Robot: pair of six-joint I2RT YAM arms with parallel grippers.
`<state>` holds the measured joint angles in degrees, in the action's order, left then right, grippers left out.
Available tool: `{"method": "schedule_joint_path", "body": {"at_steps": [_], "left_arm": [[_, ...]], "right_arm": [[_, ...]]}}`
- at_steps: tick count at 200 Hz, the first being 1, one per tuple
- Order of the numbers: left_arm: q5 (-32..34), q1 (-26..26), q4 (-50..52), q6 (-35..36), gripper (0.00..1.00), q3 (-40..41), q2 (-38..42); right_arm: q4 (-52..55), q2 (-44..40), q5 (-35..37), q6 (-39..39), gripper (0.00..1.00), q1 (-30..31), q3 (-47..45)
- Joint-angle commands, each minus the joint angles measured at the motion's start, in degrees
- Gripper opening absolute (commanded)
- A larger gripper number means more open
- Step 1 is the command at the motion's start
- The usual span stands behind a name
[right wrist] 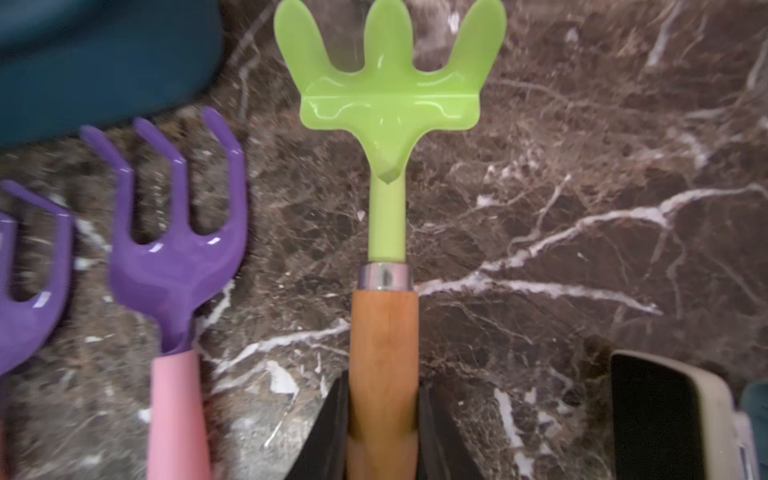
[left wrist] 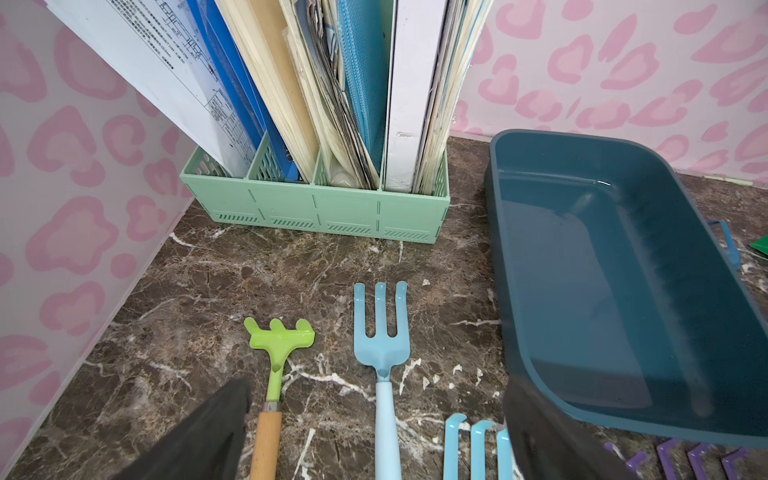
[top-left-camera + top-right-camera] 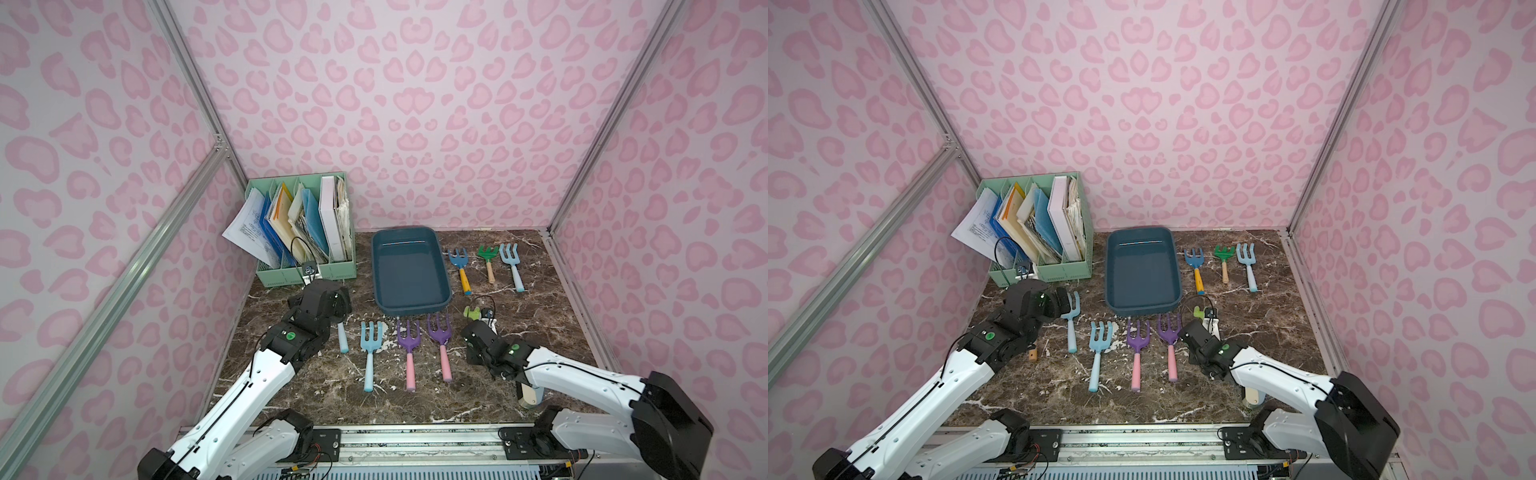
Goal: Take the hand rake out of the storage box
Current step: Place the rake at the center of the board.
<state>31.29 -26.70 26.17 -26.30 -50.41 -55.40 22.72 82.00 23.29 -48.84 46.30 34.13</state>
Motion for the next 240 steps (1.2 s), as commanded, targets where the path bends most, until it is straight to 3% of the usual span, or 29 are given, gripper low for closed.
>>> {"method": "schedule_joint_path", "body": {"at_steps": [1, 33, 45, 75, 109, 138, 155, 173, 189, 200, 223, 240], "left_arm": [[2.48, 0.07, -1.24, -0.25, 0.99, 1.45, 1.12], [13.34, 0.07, -2.52, -0.56, 0.99, 5.65, 2.48], [13.78, 0.07, -5.17, 1.24, 0.99, 7.84, 4.39], [15.71, 1.04, -13.22, 5.89, 0.98, 14.68, 9.25], [19.39, 2.87, -11.41, 4.60, 0.99, 16.12, 10.79], [16.03, 3.12, -16.57, 8.68, 0.99, 19.18, 11.49], [13.45, 4.02, -18.57, 10.74, 0.99, 20.18, 10.74], [8.88, 6.48, -22.60, 13.57, 0.99, 21.85, 8.53], [7.51, 9.28, -25.07, 12.19, 0.99, 23.30, 6.16], [6.46, 11.11, -26.24, 12.13, 0.99, 24.15, 4.32], [4.06, 15.22, -31.83, 12.14, 0.99, 27.20, 1.16], [0.62, 18.22, -37.31, 12.44, 0.98, 30.02, 0.28]], "right_arm": [[-0.12, 7.84, -0.10, -1.48, 0.00, -0.65, 3.22], [-2.46, 13.48, -0.67, -3.53, 0.00, -0.17, 3.17], [-2.33, 14.03, -0.23, -4.43, 0.00, 0.34, 2.99], [-1.23, 13.93, 1.09, -5.92, 0.13, 1.50, 2.29], [-0.83, 10.53, 0.50, -6.95, 0.14, 2.78, -0.12], [1.62, 8.25, 0.17, -8.12, 0.21, 4.31, -1.19], [1.89, 6.77, 0.02, -7.92, 0.45, 4.59, -1.86], [4.22, 5.52, 0.18, -7.15, 0.56, 4.69, -0.44], [10.82, 3.25, 2.06, -7.15, 0.83, 5.44, 3.53], [15.58, 0.18, 4.68, -7.45, 0.94, 6.14, 6.47], [18.92, -9.26, 11.93, -4.91, 0.99, 4.72, 11.30], [11.00, -18.02, 20.13, 3.21, 0.99, -1.21, 12.06]]}}
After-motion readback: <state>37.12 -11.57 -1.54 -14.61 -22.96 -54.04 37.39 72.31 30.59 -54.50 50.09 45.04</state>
